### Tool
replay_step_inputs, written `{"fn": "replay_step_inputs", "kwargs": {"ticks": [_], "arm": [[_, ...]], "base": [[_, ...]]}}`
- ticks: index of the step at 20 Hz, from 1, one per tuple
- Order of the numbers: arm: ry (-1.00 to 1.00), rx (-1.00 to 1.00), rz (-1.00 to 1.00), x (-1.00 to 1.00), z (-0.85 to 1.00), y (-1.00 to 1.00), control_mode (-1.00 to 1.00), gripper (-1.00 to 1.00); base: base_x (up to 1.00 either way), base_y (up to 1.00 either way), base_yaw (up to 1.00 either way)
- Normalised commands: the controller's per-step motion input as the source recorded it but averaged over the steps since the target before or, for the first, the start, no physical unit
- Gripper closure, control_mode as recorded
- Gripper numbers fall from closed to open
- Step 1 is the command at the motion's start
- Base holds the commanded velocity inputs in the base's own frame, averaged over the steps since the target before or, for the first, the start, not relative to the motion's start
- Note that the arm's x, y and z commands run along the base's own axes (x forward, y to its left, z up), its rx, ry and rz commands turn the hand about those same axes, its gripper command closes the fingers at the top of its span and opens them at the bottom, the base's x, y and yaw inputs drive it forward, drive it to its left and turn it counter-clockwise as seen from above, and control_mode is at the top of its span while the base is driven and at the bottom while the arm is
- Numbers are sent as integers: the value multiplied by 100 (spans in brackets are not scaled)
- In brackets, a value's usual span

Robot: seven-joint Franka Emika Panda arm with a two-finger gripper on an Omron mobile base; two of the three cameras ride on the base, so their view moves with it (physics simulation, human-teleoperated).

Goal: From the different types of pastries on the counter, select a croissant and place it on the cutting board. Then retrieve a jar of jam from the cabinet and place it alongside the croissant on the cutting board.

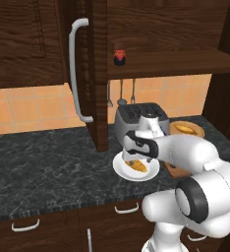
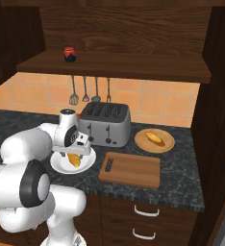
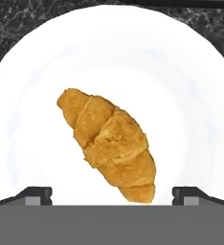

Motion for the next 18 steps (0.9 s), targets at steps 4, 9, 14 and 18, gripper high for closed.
{"fn": "replay_step_inputs", "kwargs": {"ticks": [4, 9, 14, 18], "arm": [[0, 0, 2, 12, -17, 0, -100, -100], [0, 0, 1, 2, -14, 0, -100, -100], [0, 0, 1, 0, -10, 0, -100, -100], [0, -1, 0, 2, -16, 0, -100, -100]], "base": [[0, 0, 0], [0, 0, 0], [0, 0, 0], [0, 0, 0]]}}
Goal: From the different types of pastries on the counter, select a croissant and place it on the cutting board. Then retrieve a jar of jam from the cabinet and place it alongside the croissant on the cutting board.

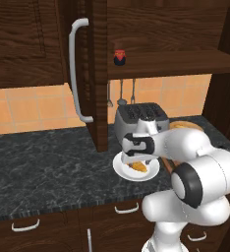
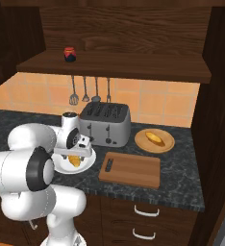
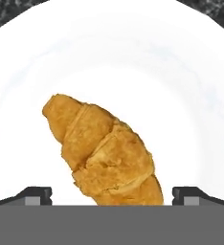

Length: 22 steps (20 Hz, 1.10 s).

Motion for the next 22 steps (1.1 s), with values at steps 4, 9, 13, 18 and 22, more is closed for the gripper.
{"fn": "replay_step_inputs", "kwargs": {"ticks": [4, 9, 13, 18, 22], "arm": [[0, -2, 0, 15, -14, 0, -100, -100], [0, 0, 0, 27, -5, 0, -100, -100], [0, -2, 0, 0, -27, 1, -100, 100], [-7, 0, 0, 0, 34, 1, -100, 100], [-20, 0, 0, 0, 59, -22, -100, 100]], "base": [[0, 0, 0], [0, 0, 0], [0, 0, 0], [0, 0, 0], [0, 0, 0]]}}
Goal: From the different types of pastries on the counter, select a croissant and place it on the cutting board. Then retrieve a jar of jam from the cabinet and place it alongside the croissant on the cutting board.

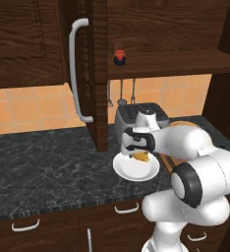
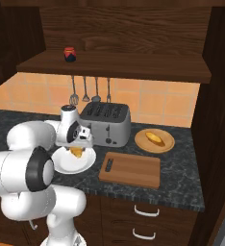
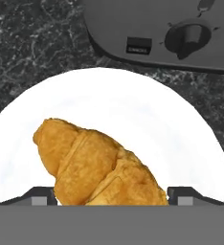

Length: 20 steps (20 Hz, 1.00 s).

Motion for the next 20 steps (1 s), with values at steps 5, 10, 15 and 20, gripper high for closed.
{"fn": "replay_step_inputs", "kwargs": {"ticks": [5, 10, 15, 20], "arm": [[-10, 0, 0, 4, 29, -75, -100, 100], [-7, 2, 0, 1, 34, -95, -100, 100], [0, 1, 0, 0, 1, -98, -100, 100], [0, 0, 0, -2, -6, -53, -100, 100]], "base": [[0, 0, 0], [0, 0, 0], [0, 0, 0], [0, 0, 0]]}}
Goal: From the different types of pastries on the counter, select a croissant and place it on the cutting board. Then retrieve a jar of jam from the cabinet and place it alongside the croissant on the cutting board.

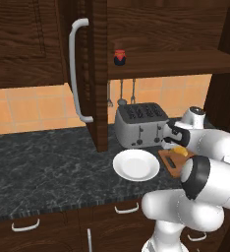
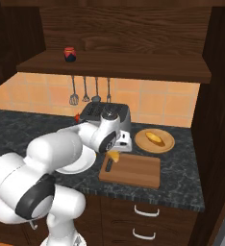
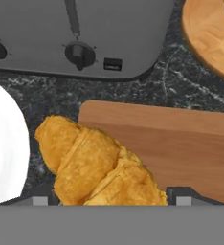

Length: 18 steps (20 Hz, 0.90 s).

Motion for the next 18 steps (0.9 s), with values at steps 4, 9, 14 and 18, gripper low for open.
{"fn": "replay_step_inputs", "kwargs": {"ticks": [4, 9, 14, 18], "arm": [[0, -1, 0, -21, -43, -31, -100, 100], [0, 0, 1, -14, -29, -16, -100, 100], [0, -1, 0, -1, -25, -2, -100, -100], [0, 0, 0, 15, -3, -2, -100, -100]], "base": [[0, 0, 0], [0, 0, 0], [0, 0, 0], [0, 0, 0]]}}
